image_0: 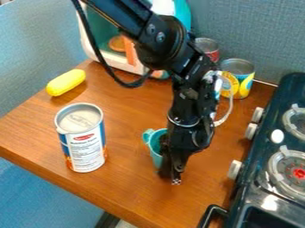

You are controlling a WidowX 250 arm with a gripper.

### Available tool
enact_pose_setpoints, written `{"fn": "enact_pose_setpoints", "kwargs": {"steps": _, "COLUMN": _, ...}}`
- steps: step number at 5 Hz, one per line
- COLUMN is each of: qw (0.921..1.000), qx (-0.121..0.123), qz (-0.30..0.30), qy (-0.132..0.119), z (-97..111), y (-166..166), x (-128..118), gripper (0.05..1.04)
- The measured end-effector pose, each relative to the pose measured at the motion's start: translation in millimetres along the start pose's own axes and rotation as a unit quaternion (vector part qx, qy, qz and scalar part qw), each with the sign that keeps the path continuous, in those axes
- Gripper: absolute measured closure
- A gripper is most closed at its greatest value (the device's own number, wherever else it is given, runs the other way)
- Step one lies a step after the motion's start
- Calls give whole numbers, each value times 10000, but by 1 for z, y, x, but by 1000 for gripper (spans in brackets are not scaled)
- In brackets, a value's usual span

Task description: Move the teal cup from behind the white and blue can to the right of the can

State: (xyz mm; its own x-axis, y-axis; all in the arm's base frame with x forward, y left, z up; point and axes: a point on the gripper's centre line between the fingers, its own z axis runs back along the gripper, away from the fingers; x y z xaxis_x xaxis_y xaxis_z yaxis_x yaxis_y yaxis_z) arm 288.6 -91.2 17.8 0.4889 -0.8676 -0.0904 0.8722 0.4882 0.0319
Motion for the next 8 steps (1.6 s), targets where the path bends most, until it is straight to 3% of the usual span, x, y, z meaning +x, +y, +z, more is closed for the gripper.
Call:
{"fn": "enact_pose_setpoints", "kwargs": {"steps": 1, "qw": 9991, "qx": -193, "qz": 221, "qy": -293, "z": 20, "y": 5, "x": -9, "gripper": 390}}
{"fn": "enact_pose_setpoints", "kwargs": {"steps": 2, "qw": 9926, "qx": -223, "qz": 763, "qy": -922, "z": 62, "y": 24, "x": -30, "gripper": 116}}
{"fn": "enact_pose_setpoints", "kwargs": {"steps": 3, "qw": 9897, "qx": -78, "qz": 912, "qy": -1101, "z": 86, "y": 33, "x": -34, "gripper": 77}}
{"fn": "enact_pose_setpoints", "kwargs": {"steps": 4, "qw": 9805, "qx": 185, "qz": 1743, "qy": -886, "z": 99, "y": 61, "x": -47, "gripper": 81}}
{"fn": "enact_pose_setpoints", "kwargs": {"steps": 5, "qw": 9534, "qx": -65, "qz": 2971, "qy": -520, "z": 94, "y": 115, "x": -68, "gripper": 82}}
{"fn": "enact_pose_setpoints", "kwargs": {"steps": 6, "qw": 9111, "qx": -181, "qz": 4091, "qy": -468, "z": 101, "y": 167, "x": -101, "gripper": 82}}
{"fn": "enact_pose_setpoints", "kwargs": {"steps": 7, "qw": 8711, "qx": -329, "qz": 4891, "qy": -304, "z": 90, "y": 199, "x": -141, "gripper": 82}}
{"fn": "enact_pose_setpoints", "kwargs": {"steps": 8, "qw": 8490, "qx": -307, "qz": 5274, "qy": -106, "z": 80, "y": 209, "x": -169, "gripper": 82}}
